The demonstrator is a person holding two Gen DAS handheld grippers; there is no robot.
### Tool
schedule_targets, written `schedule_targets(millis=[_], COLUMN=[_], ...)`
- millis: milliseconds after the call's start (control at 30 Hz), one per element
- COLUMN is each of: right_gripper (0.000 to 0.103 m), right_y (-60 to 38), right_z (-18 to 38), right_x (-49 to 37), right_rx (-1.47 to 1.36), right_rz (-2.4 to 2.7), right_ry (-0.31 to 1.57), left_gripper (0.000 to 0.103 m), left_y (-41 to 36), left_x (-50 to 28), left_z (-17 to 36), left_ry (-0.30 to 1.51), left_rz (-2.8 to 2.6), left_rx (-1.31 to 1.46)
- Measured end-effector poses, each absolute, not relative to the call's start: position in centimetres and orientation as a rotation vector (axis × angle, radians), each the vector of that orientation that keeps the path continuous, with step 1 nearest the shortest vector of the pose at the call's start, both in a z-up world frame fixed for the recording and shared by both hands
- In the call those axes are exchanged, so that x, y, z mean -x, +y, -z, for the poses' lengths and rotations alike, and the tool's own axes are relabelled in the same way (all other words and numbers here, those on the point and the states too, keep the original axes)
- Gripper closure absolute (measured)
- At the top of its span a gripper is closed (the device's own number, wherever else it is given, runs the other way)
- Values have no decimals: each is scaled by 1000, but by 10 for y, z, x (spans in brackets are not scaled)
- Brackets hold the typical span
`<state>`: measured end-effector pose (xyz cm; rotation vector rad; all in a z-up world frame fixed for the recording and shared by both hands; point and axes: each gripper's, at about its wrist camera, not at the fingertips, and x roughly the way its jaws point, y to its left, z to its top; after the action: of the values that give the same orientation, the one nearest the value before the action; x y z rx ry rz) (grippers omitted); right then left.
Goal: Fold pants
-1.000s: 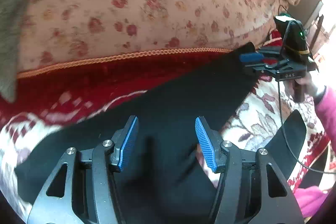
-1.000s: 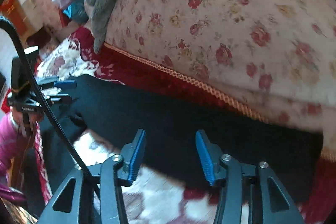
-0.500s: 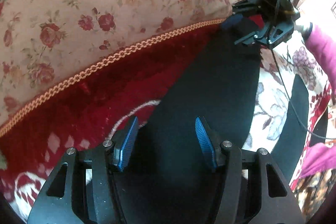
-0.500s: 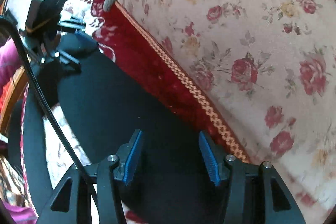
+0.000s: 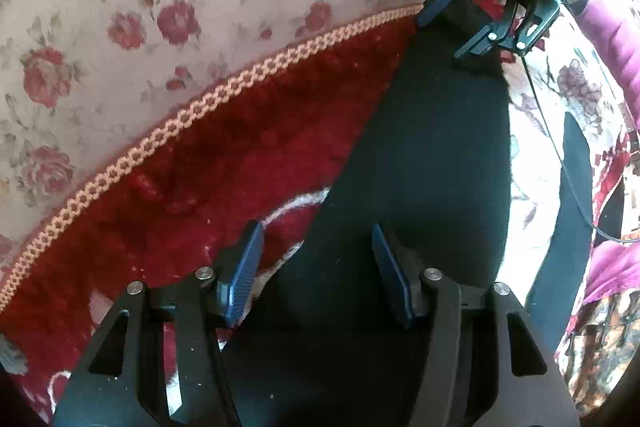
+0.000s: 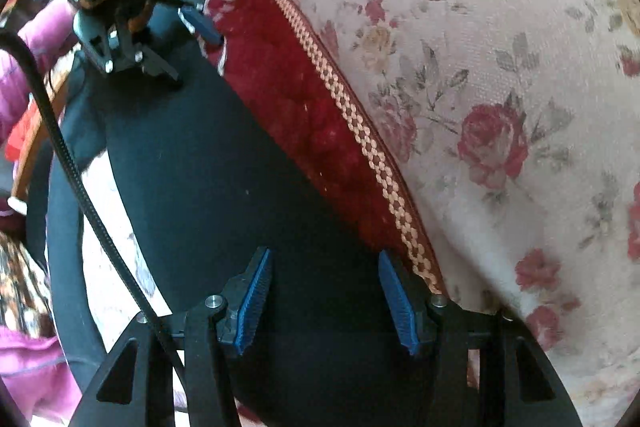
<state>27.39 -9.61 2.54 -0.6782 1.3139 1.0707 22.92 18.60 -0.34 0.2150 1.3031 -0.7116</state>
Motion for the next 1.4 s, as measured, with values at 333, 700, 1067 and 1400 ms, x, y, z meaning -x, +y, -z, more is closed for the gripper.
schedule_targets(millis=[333, 700, 1067, 1400], right_gripper=[53, 95, 95, 95], right_y=[-93, -98, -112, -123], right_z=[-10, -40, -105, -120], right_x=[-264, -205, -121, 17], right_rx=[672, 688, 591, 507], right_rz=[-1025, -894, -840, -859], right_ry=[1279, 1091, 964, 930], left_gripper=[38, 95, 95, 95], left_y=[186, 161, 153, 129], left_x=[-225, -183, -89, 28], left_z=[10, -14, -72, -78], left_ry=[1298, 1150, 979, 919], left_rz=[683, 555, 518, 519], left_rx=[-233, -384, -358, -238])
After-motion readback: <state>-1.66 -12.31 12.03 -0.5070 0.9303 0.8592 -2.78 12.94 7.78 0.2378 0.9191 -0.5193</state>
